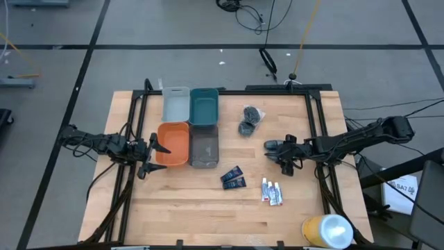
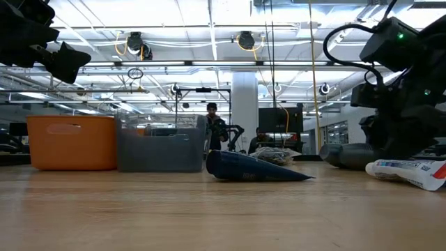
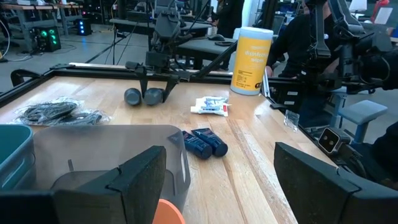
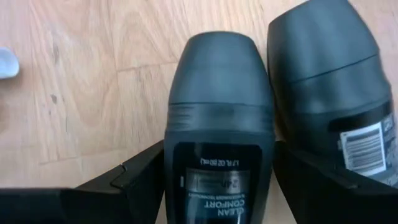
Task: Pick & Place Travel size toiletries
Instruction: Put the bottom black deodorant into the gray bin
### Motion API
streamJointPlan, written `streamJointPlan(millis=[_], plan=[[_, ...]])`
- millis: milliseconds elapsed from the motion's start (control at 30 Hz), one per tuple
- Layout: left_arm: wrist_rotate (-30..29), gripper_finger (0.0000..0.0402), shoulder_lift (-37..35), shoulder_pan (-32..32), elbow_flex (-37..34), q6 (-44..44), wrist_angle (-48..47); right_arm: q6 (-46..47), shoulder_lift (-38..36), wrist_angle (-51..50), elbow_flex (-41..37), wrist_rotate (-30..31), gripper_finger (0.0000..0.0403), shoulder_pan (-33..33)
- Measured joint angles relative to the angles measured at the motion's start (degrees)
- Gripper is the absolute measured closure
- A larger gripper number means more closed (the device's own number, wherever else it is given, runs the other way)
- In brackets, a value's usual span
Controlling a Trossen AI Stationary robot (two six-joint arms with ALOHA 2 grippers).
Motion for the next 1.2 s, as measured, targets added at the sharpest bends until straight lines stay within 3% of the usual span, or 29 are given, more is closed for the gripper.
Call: streamJointPlan(millis=[133,333,533,867,1200], plan=[[0.0,0.0107,0.0,0.0,0.02,0.0,0.0,1.16,0.04,0.42,-0.04,-0.02,0.0148,0.02],[0.0,0.0107,0.0,-0.01,0.01,0.01,0.0,1.49,0.04,0.74,-0.08,-0.2,0.0205,0.02],[0.0,0.0107,0.0,-0.02,0.0,0.0,0.0,3.21,0.15,4.38,-0.26,-0.94,0.0205,0.02],[-0.02,0.0107,0.0,-0.02,0.01,0.0,-0.01,0.6,0.11,23.98,-0.26,-7.55,0.02,2.17],[-0.02,0.0107,0.0,-0.01,0.0,0.0,0.0,-11.98,0.09,45.27,-0.2,-7.46,0.0203,2.82]])
